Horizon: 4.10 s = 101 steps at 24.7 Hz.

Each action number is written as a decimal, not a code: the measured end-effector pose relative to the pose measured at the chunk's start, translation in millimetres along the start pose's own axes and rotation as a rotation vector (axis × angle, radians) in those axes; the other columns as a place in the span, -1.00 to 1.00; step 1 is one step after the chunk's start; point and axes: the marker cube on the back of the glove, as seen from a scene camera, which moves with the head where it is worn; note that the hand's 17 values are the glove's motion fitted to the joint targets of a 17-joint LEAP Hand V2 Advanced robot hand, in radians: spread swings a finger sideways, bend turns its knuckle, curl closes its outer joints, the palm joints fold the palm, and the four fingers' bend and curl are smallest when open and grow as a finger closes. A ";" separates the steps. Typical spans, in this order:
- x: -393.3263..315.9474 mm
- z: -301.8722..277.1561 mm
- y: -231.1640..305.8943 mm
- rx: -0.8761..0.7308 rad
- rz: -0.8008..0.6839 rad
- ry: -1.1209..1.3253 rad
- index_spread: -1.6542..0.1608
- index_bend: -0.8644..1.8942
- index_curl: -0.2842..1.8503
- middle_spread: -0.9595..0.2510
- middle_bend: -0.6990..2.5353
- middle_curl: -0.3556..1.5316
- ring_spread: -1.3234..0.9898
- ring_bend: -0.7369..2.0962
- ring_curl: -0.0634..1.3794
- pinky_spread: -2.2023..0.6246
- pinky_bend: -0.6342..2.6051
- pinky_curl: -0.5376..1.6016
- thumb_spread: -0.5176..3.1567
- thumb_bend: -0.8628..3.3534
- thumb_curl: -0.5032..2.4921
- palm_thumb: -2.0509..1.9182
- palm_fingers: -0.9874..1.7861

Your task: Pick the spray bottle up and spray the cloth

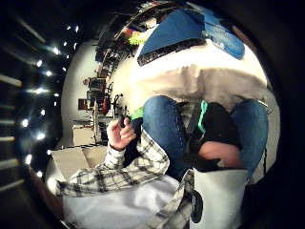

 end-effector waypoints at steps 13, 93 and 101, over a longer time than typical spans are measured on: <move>63.4 -7.8 -99.1 0.285 0.160 -0.640 0.52 -0.25 -0.48 0.52 -0.45 -0.37 0.18 -0.25 -0.63 0.66 -0.47 -0.29 -0.10 -0.43 -0.43 0.37 -0.07; -52.1 -88.8 -299.9 0.045 0.058 -0.027 0.52 -0.07 -0.18 0.34 -0.16 -0.07 -0.06 0.00 -0.24 0.43 -0.41 -0.14 -0.78 -0.60 -0.19 0.56 0.70; -79.0 -54.4 -316.3 -0.120 0.046 0.167 0.52 -0.07 -0.18 0.34 -0.16 -0.07 -0.06 0.00 -0.24 0.43 -0.41 -0.13 -0.78 -0.60 -0.19 0.56 0.69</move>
